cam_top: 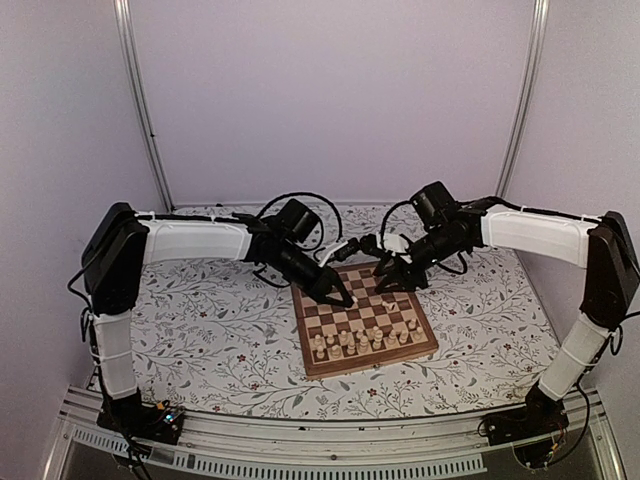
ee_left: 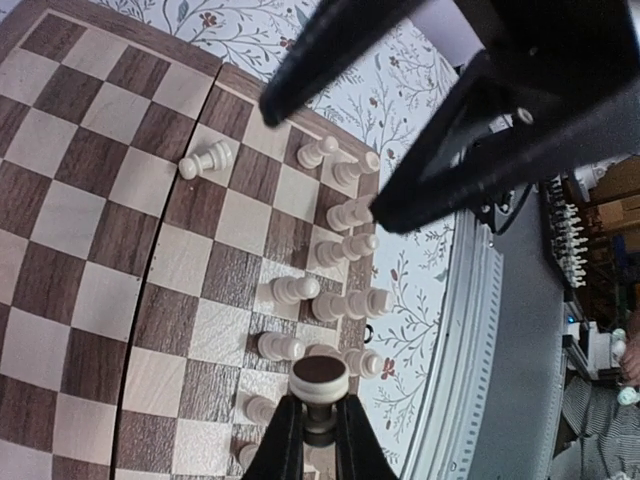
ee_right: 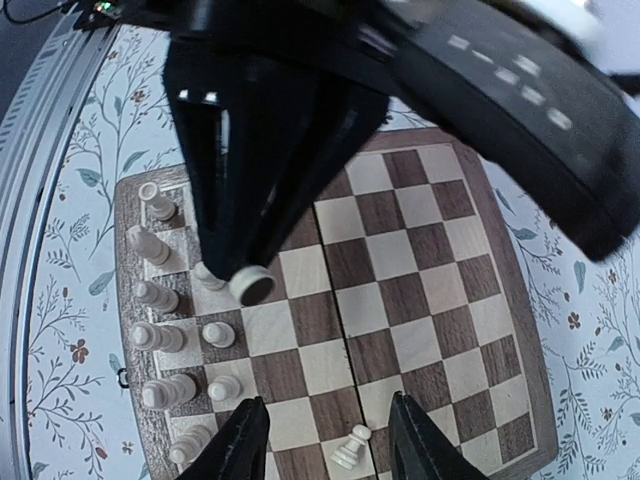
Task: Set up the chess pieces on the board
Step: Place the chess piece on the chessboard.
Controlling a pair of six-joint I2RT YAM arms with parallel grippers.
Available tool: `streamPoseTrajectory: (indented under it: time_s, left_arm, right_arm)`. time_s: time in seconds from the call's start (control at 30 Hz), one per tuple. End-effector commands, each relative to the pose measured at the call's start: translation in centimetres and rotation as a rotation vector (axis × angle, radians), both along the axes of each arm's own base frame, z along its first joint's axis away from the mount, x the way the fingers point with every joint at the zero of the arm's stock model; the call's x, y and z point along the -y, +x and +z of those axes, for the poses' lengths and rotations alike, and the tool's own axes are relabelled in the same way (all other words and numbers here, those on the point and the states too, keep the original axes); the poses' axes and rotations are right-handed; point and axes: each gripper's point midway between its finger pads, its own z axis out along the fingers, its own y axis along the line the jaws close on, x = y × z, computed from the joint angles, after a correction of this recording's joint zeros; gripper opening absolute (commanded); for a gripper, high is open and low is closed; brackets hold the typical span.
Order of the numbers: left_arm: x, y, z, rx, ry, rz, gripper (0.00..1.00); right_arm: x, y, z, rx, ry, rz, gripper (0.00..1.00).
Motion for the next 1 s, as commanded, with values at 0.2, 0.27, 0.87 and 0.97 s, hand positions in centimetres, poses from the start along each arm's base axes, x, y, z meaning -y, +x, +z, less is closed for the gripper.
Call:
streamPoseTrajectory:
  time_s: [0.2,0.27,0.87,0.97]
  left_arm:
    - [0.6,-1.3,0.9,-0.148,-0.067,-0.078,0.09]
    - [0.7,-1.6,0.8,-0.181,-0.073,-0.093,0.1]
    - [1.1,-1.9,0.8,-0.22,-0.091,-0.109,0.1]
    - [1.1,-1.9,0.9,-0.221,-0.093,-0.109,0.1]
  right_arm:
    - [-1.9,-3.7,-0.4,0.166,-0.118,0.129,0.47]
    - [-2.4,-4.2,-0.9,0.183,-0.139,0.146,0.48]
    - [-3.8,-5.6,-3.4,0.257,-0.235,0.193,0.38]
    - [-4.0,-5.6,-3.4,0.259,-0.234,0.191,0.3]
